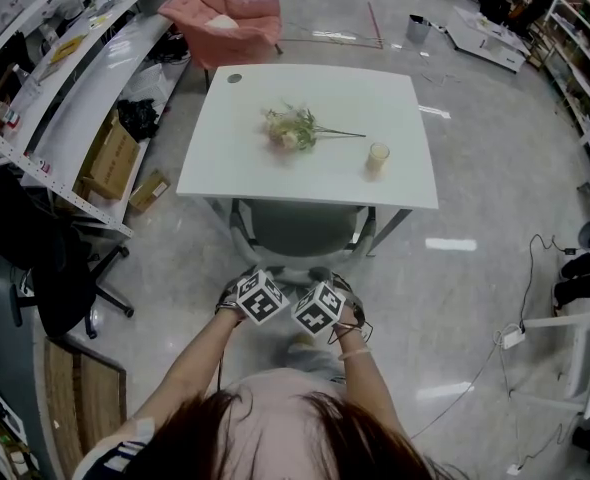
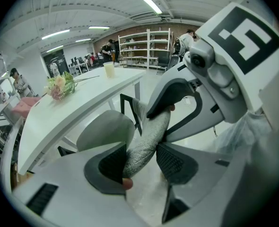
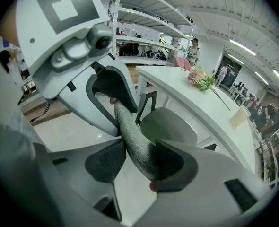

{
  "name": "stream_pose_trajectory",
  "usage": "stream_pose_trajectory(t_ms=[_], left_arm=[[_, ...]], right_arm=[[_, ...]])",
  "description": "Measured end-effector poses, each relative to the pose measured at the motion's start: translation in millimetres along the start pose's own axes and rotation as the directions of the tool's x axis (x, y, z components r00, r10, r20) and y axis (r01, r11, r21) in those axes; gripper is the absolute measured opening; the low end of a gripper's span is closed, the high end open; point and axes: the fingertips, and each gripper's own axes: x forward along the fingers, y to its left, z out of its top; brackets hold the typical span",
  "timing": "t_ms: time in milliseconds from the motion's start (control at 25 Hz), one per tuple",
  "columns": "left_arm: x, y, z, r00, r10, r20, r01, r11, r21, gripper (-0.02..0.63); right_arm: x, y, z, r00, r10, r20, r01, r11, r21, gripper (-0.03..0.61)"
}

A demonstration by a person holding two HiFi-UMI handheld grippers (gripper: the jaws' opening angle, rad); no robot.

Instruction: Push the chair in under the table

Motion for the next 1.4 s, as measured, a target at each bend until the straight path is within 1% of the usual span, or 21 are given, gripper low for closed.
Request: stream_pose_trajectory(t_ms=[560,1000,1400], left_arm=[[7.6,18.9,10.2,1.0,0.011,0.003,-0.011,1.0,-0.01,0.201],[13.9,31.8,17.8,0.999,0.034,0.017,-0.034,0.999,-0.017,0.201],[16.3,39.3,23.2,0.999,0.035,0.018,-0.034,0.999,-0.023,0.201]], right_arm=[[8.1,-18.9,8.6,1.0,0.004,0.012,-0.004,1.0,-0.016,0.199],[13.6,-33.2,12.9,1.0,0.008,0.023,-0.007,0.999,-0.037,0.199],[16.1,-41.3,16.2,1.0,0.016,0.022,-0.015,0.999,-0.047,0.199]])
